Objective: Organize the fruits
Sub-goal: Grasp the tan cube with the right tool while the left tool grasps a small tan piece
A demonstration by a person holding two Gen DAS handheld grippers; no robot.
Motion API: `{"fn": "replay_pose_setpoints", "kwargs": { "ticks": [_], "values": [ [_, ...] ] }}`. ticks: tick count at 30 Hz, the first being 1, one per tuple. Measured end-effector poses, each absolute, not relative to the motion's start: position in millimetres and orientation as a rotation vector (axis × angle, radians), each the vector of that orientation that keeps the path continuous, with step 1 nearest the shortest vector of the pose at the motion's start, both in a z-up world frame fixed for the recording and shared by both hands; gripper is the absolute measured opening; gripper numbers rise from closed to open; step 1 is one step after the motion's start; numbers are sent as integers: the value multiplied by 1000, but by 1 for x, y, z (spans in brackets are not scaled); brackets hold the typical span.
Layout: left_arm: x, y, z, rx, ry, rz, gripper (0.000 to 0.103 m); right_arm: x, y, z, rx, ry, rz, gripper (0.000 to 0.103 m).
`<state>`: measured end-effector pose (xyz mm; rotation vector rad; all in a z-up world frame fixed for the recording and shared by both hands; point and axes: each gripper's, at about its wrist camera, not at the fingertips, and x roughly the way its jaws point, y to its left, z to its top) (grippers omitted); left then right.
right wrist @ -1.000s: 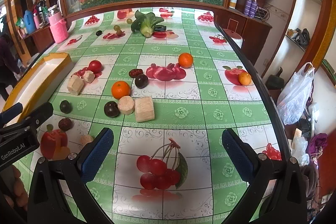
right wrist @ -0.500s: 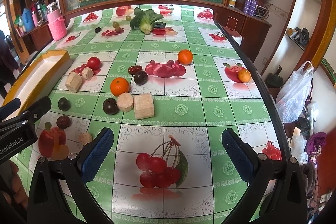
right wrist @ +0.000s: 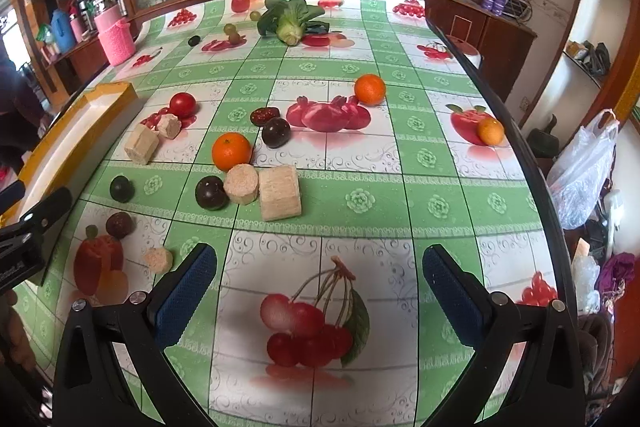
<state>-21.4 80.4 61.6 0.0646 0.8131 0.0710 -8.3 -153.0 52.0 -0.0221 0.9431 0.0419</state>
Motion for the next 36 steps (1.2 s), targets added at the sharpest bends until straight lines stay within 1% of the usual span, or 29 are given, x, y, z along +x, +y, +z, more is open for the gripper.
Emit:
{"fn": "replay_pose_setpoints", "kwargs": {
  "ticks": [4,7,8,9,10,11,12,13,15,26,28,31,33,34,35,36],
  "values": [
    [-28,78,61,104,819,48,103,14,-153,44,-13,972,84,103],
    [-31,73,57,118,839,23,103,30,-153,34,26,1005,130,92],
    [-32,72,55,124,847,18,103,34,-152,31,29,1019,140,83],
    [-33,70,54,129,852,14,103,38,-151,27,29,1032,153,73],
    [-34,69,53,131,858,11,103,41,-149,24,30,1046,170,67],
    [-34,68,52,131,864,7,103,43,-147,21,28,1060,183,54],
    [-34,68,52,129,869,5,103,46,-146,18,24,1069,193,46],
    [-34,67,51,128,872,4,103,46,-145,19,10,1050,194,46],
    [-34,64,50,123,884,-5,103,48,-144,18,9,1054,216,29],
    [-25,14,33,125,972,-159,103,14,-154,40,-74,966,205,29],
    [-19,4,27,130,997,-183,102,9,-156,42,-77,959,203,29],
    [-11,-3,18,111,1041,-199,86,4,-163,41,-59,965,199,29],
    [-7,-4,14,85,1067,-215,71,2,-168,39,-46,972,193,29],
    [-7,-4,12,82,1068,-217,68,1,-171,38,-37,978,189,29],
    [-8,-5,12,94,1050,-210,57,0,-172,37,-29,980,187,29],
    [-9,-5,13,96,1036,-219,41,0,-175,37,-22,981,183,29]
  ]
}}
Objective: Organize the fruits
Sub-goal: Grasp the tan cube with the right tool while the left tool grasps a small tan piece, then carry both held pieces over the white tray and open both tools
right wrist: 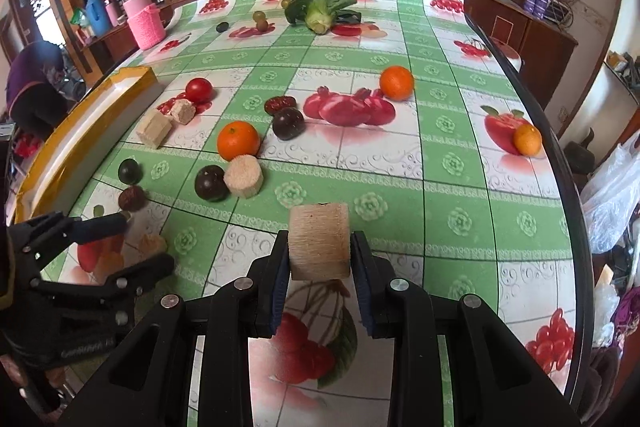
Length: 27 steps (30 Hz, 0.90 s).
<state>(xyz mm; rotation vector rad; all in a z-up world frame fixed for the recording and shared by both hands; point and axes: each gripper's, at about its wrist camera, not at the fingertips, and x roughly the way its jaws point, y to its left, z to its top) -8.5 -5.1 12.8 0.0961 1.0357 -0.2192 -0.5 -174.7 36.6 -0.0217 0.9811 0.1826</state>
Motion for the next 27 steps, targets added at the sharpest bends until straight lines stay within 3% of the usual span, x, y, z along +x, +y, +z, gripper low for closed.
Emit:
{"fn": "replay_pose_setpoints", "kwargs": {
  "ticks": [2,27],
  "values": [
    [-9,-3,15,73,1035,-251,23,-2,-178,37,-9,980,180,29],
    [-29,66,64,-139,952,-308,23,-13,-137,54,-18,955,214,29]
  ]
}}
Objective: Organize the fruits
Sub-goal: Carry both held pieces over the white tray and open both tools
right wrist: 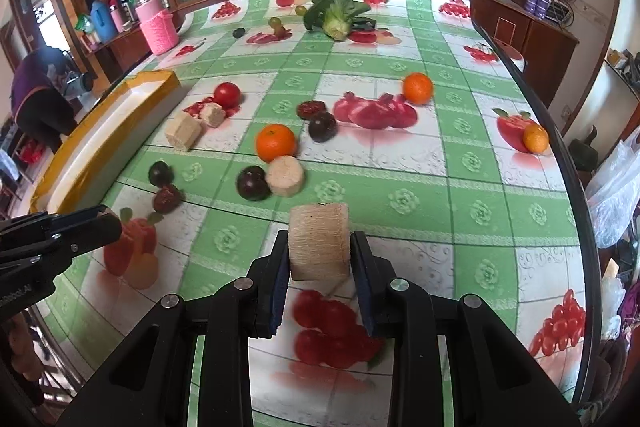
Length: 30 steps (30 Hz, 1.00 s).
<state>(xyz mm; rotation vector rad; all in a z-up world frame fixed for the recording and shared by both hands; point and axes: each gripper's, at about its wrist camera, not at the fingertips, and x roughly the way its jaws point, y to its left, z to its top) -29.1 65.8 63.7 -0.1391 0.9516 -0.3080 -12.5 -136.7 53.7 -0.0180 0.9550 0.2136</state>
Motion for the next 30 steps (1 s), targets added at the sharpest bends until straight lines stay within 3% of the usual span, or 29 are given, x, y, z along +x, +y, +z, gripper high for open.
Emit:
{"fn": "replay_pose_setpoints", "kwargs": {
  "ticks": [19,30],
  "values": [
    [-27,225,56,-292,904,7,23,41,45,84,-58,945,541,29],
    [-17,275,27,-311,947,102,23,60,154,54,-199,998,663,29]
  ]
}}
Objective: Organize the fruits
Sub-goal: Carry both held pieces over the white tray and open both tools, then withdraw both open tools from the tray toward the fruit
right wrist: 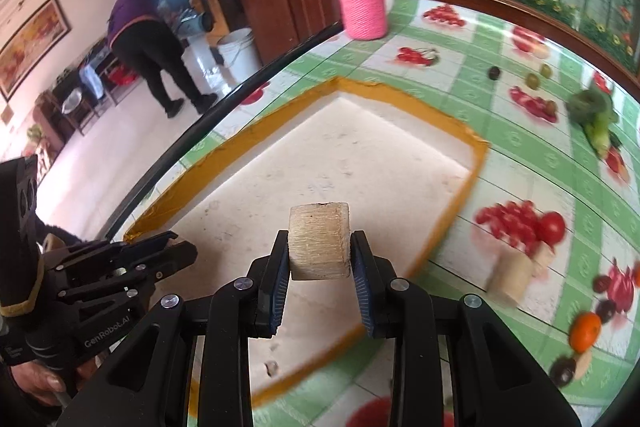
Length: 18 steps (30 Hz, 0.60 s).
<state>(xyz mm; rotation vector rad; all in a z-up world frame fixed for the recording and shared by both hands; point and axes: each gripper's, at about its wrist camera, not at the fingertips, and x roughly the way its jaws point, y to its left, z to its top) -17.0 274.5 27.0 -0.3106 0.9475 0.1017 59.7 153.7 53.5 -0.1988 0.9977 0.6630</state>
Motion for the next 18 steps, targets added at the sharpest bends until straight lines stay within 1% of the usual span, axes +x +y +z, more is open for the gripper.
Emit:
{"fn": "replay_pose_setpoints", "kwargs": {
  "ticks": [7,9,13,14,16,17,18],
  "values": [
    [-14,285,17,-294,962,107,23,71,176,25,-232,1075,669,29],
    [-15,285,16,-277,959,115,24,72,178,21,-235,1090,668,35],
    [-15,284,16,-252,963,116,26,71,178,21,-256,1078,660,37],
    [-15,284,16,-246,962,118,29,68,177,23,-259,1074,657,37],
    [-16,282,18,-235,959,131,43,66,175,26,-261,1065,655,37],
    [-17,282,18,-233,956,141,54,64,173,28,-262,1059,652,38],
    [-19,282,19,-232,951,149,56,62,170,30,-262,1052,651,38]
  ]
}}
